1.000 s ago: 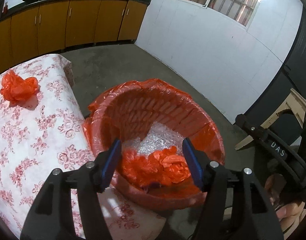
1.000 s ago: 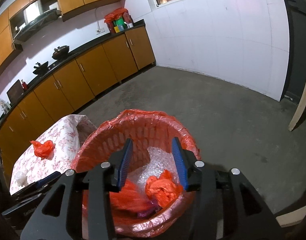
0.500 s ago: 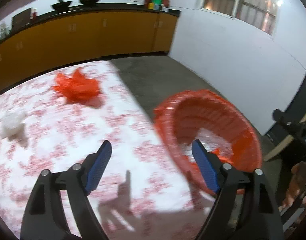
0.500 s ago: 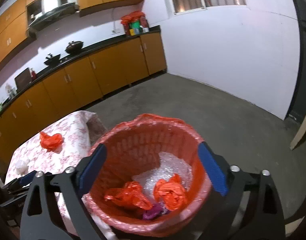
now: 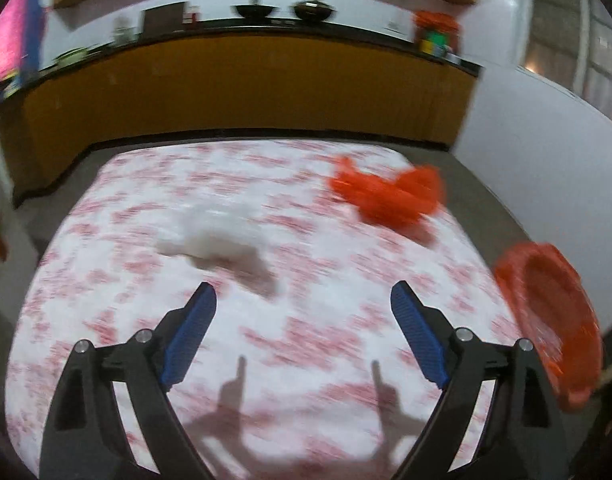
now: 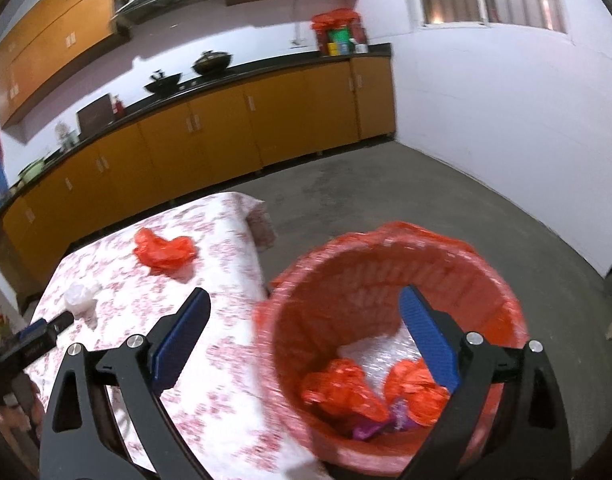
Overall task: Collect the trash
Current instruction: 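Grasp the white plastic bag with the left gripper while the right gripper approaches an orange bag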
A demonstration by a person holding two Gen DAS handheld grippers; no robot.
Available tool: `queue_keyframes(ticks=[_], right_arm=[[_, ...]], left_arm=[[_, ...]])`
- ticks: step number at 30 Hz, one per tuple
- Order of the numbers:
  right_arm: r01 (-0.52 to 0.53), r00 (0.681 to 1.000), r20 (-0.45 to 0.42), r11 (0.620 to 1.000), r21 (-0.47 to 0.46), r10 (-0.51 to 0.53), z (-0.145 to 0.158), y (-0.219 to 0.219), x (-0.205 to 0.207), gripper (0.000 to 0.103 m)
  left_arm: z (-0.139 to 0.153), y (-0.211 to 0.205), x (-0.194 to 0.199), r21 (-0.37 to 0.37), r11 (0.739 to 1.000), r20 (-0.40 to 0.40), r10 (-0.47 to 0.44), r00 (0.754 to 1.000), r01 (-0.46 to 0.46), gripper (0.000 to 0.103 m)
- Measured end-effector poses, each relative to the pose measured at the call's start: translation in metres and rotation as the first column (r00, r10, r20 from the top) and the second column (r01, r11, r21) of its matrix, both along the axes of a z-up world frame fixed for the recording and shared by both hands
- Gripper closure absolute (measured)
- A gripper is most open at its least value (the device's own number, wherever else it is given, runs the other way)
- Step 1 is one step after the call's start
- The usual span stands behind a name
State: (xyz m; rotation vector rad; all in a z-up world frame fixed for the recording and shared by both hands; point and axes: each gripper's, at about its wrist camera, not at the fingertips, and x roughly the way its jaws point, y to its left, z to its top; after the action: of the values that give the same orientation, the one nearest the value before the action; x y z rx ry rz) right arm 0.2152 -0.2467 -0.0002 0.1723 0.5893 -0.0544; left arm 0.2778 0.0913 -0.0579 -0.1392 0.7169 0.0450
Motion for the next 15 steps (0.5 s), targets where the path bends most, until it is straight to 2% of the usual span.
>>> queue_keyframes(ticks=[3, 6, 11, 15], right_arm=[[-0.049, 0.999, 0.011, 0.999, -0.02, 0.05, 0.002, 0.023, 0.014, 0.008], [-0.09, 0.996, 0.022, 0.995, -0.037, 0.091, 0.002, 0.044, 0.027, 0.008], [-0.145, 0.989, 0.018, 0.987, -0.073, 0.147, 0.0, 0.084, 0.061, 0.008], [-0.177, 0.984, 0.006, 0.982, -0.065, 0.178, -0.007, 0.106, 0.085, 0.008]], left_arm=[[0.001, 0.03, 0.014, 0.01, 0.995, 0.023, 0.096, 0.995, -0.096, 0.016], [-0.002, 0.046, 0.034, 0.005, 0.99, 0.006, 0.14, 0.99, -0.14, 0.016], [-0.016, 0.064, 0.061, -0.041, 0.987, -0.06, 0.156, 0.986, -0.158, 0.016], [-0.029, 0.07, 0.081, -0.038, 0.984, -0.102, 0.17, 0.98, -0.175, 0.016]])
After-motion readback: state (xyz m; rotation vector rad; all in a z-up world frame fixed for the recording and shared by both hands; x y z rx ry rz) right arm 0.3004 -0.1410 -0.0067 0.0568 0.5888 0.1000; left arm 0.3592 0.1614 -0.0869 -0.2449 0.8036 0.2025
